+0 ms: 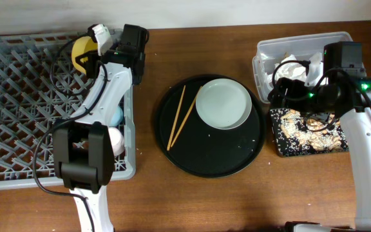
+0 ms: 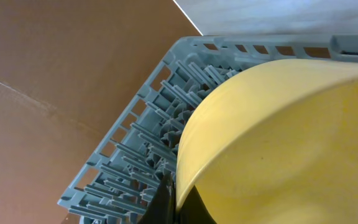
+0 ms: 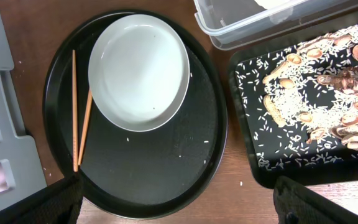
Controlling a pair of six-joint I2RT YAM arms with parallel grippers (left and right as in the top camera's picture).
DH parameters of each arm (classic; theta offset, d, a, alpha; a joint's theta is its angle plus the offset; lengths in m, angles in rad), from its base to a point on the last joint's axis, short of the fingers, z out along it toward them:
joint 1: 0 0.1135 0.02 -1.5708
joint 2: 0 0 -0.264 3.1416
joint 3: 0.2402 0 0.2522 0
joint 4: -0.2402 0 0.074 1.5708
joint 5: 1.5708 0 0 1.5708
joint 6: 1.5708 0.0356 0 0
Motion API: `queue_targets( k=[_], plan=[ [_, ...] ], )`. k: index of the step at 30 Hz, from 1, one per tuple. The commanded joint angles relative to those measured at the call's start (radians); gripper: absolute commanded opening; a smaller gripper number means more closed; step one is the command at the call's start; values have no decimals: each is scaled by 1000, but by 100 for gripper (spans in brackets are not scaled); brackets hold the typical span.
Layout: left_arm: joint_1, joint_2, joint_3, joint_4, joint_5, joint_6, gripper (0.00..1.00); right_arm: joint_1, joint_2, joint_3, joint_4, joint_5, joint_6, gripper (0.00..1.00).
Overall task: Sort waste into correct bins and load items into the dishwasher rack
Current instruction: 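Stand the yellow bowl in the rack's back row and release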
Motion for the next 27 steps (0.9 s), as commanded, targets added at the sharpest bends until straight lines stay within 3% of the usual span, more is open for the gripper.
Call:
queue_targets(
  k=[1, 18, 26, 27],
  plan=[
    [2, 13, 16, 17, 6, 5, 1, -4, -2, 14, 0, 26, -11, 99],
    [-23, 66, 16, 20, 13, 8, 1, -4, -2, 14, 0, 27, -11, 99],
    [-89, 66, 16, -60, 165, 8, 2, -4, -2, 14, -2, 27, -11, 99],
    [-90, 66, 16, -74, 192, 8, 7, -4, -2, 14, -3, 27, -11, 98]
  ],
)
